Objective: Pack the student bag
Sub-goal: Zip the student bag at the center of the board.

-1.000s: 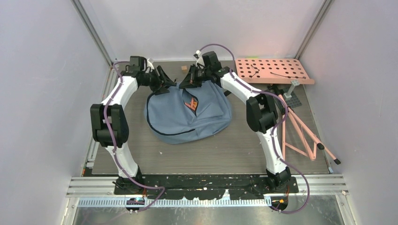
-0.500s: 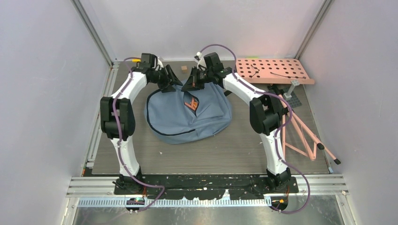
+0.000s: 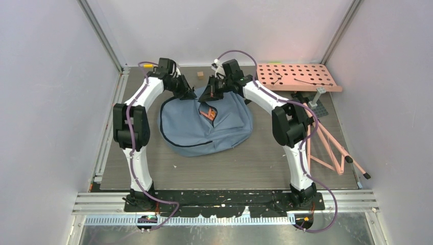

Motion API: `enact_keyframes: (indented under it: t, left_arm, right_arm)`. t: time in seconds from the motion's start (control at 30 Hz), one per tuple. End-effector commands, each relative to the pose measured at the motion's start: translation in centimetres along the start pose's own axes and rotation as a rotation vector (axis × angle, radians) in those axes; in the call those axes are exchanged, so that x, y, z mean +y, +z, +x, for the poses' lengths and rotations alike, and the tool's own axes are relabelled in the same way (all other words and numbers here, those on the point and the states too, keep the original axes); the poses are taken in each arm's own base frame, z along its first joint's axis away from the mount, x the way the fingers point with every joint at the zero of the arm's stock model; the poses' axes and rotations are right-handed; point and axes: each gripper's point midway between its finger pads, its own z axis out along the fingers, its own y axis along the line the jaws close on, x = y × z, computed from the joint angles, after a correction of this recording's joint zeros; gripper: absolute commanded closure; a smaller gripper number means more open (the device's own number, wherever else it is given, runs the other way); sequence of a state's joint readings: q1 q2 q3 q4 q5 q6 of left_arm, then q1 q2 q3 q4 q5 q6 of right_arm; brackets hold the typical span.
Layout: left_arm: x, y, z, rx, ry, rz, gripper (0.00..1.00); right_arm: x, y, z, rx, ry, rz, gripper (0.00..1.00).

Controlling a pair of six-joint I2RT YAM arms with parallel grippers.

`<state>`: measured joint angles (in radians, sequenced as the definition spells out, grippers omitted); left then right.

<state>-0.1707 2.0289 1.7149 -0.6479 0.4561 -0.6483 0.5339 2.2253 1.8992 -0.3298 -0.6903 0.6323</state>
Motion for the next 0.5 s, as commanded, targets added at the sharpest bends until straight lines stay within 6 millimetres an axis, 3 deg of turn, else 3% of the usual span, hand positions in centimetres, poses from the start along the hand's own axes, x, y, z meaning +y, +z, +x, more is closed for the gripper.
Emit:
enact_keyframes:
  t: [0.0,0.07,0.27,0.47]
  left_arm:
    - [-1.9,0.9,-1.1,-0.039,-0.022,0.044,0.87]
    - [-2.0,1.1,-1.2,-0.047,-0.044,0.056,0.99]
    - [-2.2,1.0,-2.2,-0.108,-0.128,0.091,1.00]
    - [-1.7,0.2,-4.6,-0.224,-0.260,0.126,1.00]
  right_arm:
    - [4.9,-3.4,-0.2,-0.015,-0.104,-0.070,0.96]
    - [4.4,-3.7,0.1,-0.007,-0.117,-0.044,0.96]
    - [3.9,-5.1,1.4,0.006,-0.155,0.008,0.96]
    - [3.7,-6.6,3.4,0.048,-0.177,0.039,0.96]
